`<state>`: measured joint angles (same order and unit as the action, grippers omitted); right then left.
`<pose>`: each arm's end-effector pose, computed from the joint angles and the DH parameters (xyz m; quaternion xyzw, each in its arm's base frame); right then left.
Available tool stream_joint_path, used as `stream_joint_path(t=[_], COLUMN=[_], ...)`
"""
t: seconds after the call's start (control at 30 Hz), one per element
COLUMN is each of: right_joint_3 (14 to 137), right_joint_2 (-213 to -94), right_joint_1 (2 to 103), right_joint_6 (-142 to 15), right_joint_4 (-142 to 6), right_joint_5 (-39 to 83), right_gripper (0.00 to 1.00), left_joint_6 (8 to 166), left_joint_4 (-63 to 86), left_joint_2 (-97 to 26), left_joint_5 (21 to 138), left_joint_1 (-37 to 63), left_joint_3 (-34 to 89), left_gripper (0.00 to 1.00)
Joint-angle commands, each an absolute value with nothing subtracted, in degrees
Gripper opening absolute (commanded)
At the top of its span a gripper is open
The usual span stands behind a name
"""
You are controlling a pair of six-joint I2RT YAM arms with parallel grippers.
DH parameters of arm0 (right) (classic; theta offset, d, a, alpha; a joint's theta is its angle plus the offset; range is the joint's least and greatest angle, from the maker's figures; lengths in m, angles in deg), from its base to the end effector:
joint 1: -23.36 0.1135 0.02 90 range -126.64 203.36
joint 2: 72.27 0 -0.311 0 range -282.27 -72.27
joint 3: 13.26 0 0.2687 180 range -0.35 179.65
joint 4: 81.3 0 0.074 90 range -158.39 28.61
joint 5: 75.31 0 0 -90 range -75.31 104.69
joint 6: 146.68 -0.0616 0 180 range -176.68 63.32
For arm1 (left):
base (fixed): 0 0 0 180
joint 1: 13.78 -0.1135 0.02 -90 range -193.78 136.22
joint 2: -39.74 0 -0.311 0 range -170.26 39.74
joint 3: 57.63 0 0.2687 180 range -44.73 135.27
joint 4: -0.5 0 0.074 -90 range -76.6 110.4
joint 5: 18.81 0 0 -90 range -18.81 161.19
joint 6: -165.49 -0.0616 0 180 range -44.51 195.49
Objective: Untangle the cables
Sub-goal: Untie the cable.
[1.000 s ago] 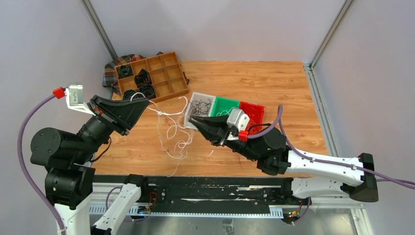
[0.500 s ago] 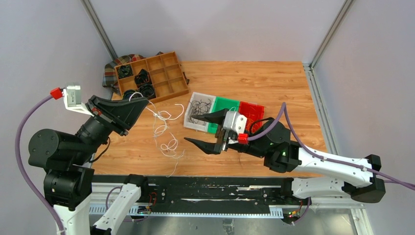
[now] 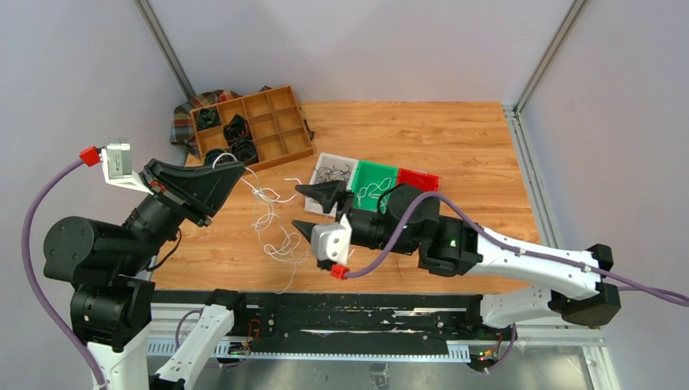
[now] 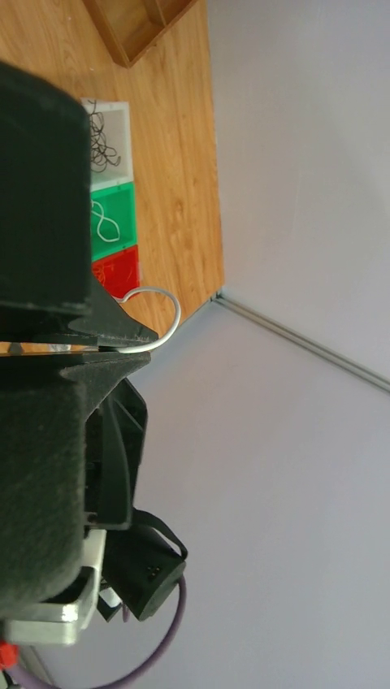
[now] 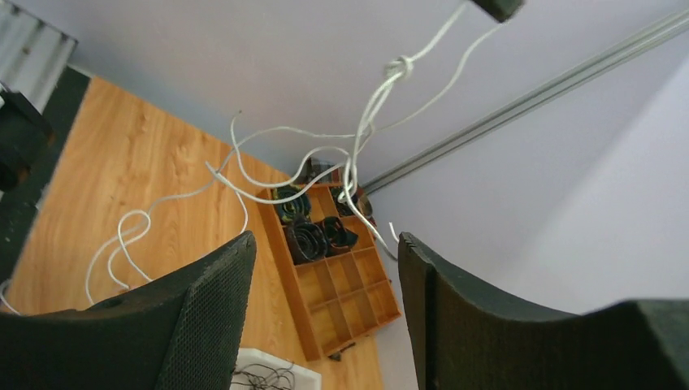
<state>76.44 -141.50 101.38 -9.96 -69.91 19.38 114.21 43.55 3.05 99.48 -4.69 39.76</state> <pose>0.0563 0.2898 0.5196 -0.5889 0.2731 0.2306 0.7249 0.0194 -0.0327 0.5725 0.0444 0.6038 -0.4491 0.6571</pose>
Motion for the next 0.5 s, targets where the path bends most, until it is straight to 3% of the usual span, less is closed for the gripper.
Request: stream_joint_path(t=[0.0,0.2,0.47], right_joint_3=[78.2,74.4,74.6], right_joint_2=[-144.3,-146.9,-146.0], right_joint_1=[104.5,107.5,108.2], right_joint_6=[7.5,17.5,16.3], right_joint_4=[-69.9,-81.6,-85.0], right_joint_5=[12.3,5.5,3.5], right_gripper=[0.63,0.45,0.02], left_joint_6=[113.6,113.2,113.0], left_joint_4=[43.1,43.6,43.7], left_joint_2=[2.2,2.2,2.2], left_joint_5=[99.8,99.8,99.7], left_joint_1=[-5.1,-5.1,-5.1], left_joint_3=[41.1,41.3,41.3], left_gripper=[0.01,0.01,0.01])
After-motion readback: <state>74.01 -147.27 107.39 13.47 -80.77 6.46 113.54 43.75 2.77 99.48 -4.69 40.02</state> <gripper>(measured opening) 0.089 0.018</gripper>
